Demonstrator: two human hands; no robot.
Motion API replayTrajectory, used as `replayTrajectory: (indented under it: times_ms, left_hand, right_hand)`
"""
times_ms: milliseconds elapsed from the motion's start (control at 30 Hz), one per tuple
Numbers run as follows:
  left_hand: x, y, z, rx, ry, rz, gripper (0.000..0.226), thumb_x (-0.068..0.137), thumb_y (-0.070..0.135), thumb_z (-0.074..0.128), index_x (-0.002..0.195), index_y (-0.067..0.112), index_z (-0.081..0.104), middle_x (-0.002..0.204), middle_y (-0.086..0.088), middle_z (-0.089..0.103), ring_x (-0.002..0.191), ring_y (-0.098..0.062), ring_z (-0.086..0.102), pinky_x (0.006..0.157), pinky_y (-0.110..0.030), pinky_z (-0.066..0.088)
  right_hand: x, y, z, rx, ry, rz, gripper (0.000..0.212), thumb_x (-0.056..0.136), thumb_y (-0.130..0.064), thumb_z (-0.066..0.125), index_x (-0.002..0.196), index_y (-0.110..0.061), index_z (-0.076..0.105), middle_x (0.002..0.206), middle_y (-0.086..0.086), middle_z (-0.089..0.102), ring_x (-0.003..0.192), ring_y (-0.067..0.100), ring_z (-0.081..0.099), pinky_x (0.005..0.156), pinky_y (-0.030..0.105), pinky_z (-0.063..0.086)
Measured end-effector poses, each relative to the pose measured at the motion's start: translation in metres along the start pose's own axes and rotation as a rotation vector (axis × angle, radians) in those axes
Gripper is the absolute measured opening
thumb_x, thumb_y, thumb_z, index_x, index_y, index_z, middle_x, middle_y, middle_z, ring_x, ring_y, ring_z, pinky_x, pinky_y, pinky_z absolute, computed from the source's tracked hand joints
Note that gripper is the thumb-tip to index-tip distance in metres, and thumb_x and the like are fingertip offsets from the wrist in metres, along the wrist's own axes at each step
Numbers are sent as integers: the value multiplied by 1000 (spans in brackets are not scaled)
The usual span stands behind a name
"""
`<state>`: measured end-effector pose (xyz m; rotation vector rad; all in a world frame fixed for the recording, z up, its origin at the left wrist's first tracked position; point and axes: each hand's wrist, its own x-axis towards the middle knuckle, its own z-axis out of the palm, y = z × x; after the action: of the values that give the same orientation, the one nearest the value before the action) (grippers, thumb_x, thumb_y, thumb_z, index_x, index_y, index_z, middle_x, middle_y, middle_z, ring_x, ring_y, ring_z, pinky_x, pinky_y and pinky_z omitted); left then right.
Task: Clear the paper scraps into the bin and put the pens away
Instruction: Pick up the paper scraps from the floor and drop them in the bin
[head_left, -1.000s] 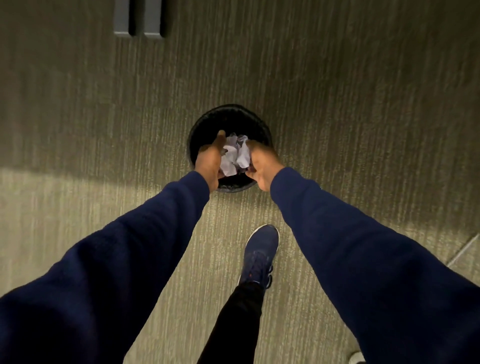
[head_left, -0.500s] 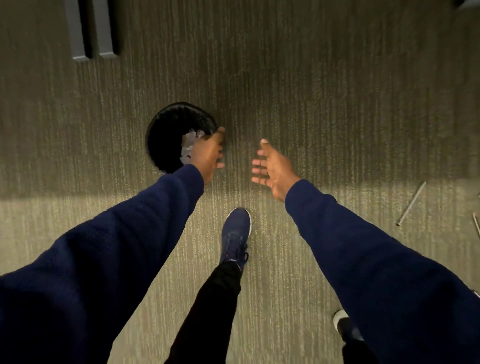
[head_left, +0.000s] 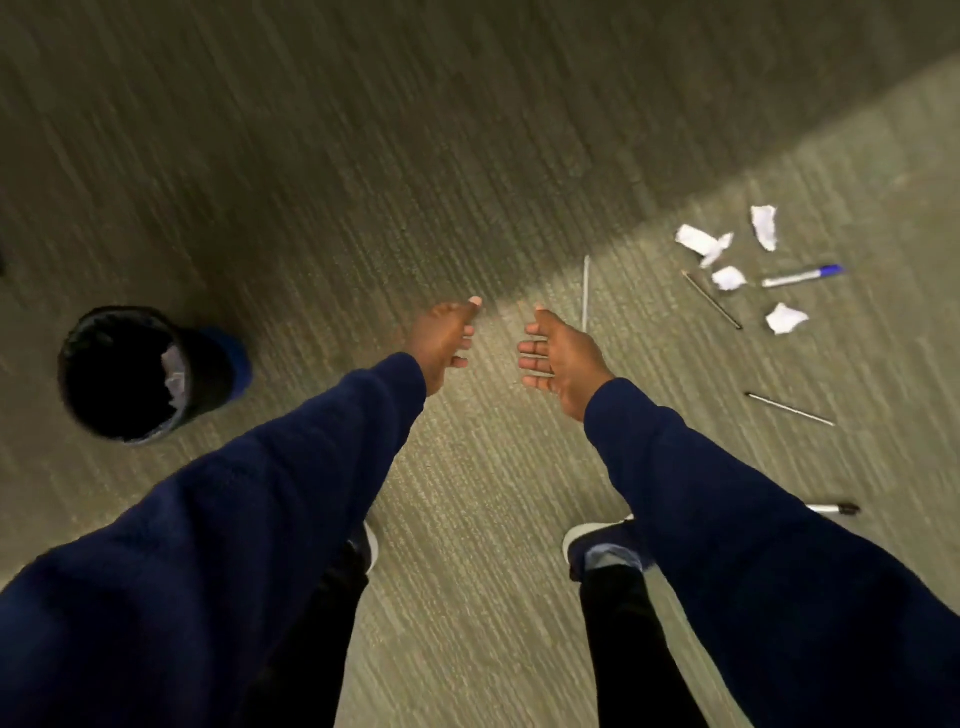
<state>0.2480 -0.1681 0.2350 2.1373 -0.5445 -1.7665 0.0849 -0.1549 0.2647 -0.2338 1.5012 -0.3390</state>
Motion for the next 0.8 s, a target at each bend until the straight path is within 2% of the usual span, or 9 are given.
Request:
replayTrajectory:
  times_ms: [100, 267, 367, 433, 533, 600, 633, 733, 800]
  left_hand:
    - [-23, 17, 76, 120, -83, 22, 38, 96, 44, 60, 117, 13, 62, 91, 0, 59, 79, -15, 56, 73, -34, 50]
    - [-57, 62, 193, 297, -168, 77, 29, 96, 40, 61, 109, 14, 62, 83, 2, 58, 73, -12, 55, 68, -31, 49]
    - [-66, 90, 255, 376, -209, 134, 24, 96, 37, 61, 104, 15, 59, 84, 0, 57, 73, -14, 53, 68, -31, 46]
    - [-62, 103, 289, 450, -230, 197, 25, 94, 38, 61, 100, 14, 60, 87, -3, 59, 78, -18, 54, 69, -32, 47]
    - [-40, 108, 329, 614, -231, 320, 31, 91, 40, 63, 97, 10, 63, 81, -1, 61, 74, -19, 56, 66, -29, 46]
    - [-17, 104, 347, 812, -213, 418, 30, 90, 41, 64, 95, 12, 63, 83, 2, 62, 76, -19, 58, 62, -26, 43]
    - [-2, 103, 353, 923, -205, 455, 28, 90, 41, 64, 97, 14, 62, 92, 1, 62, 82, -19, 59, 65, -26, 44]
    - [49, 96, 367, 1226, -204, 525, 42, 91, 46, 62, 118, 14, 59, 127, -9, 52, 109, -27, 58, 93, -36, 49]
    - [88, 94, 377, 1372, -185, 566, 51, 92, 46, 61, 130, 13, 53, 136, -14, 46, 119, -32, 54, 101, -44, 48]
  right_hand:
    - [-17, 5, -89, 91, 75, -4, 40, 99, -51, 49, 113, -15, 60, 109, 6, 61, 96, 22, 60, 79, 36, 51]
    - [-46, 20, -211, 193, 182, 1, 40, 98, -52, 50, 110, -16, 61, 100, 3, 60, 88, 19, 59, 82, 38, 51]
    - [-56, 20, -264, 212, 248, -13, 33, 97, -48, 52, 88, -18, 61, 87, 3, 58, 78, 18, 57, 78, 38, 52]
    - [-54, 20, -291, 161, 300, -55, 35, 94, -50, 54, 85, -17, 58, 83, 3, 57, 79, 21, 57, 77, 40, 53]
    - [-34, 22, -318, 75, 379, -103, 37, 91, -53, 56, 99, -17, 60, 87, -2, 64, 82, 21, 62, 83, 43, 55]
    - [-12, 21, -330, 9, 433, -102, 43, 91, -52, 58, 117, -18, 59, 106, 1, 67, 97, 24, 66, 92, 44, 55]
    - [1, 20, -334, -30, 460, -101, 47, 92, -51, 59, 123, -17, 57, 115, 3, 66, 104, 25, 65, 93, 43, 54]
    - [50, 14, -344, -65, 529, -106, 55, 91, -47, 60, 134, -16, 51, 127, 8, 61, 107, 27, 64, 90, 40, 54]
    - [90, 11, -352, -79, 586, -106, 62, 90, -48, 62, 140, -17, 46, 135, 11, 52, 112, 30, 61, 90, 39, 53]
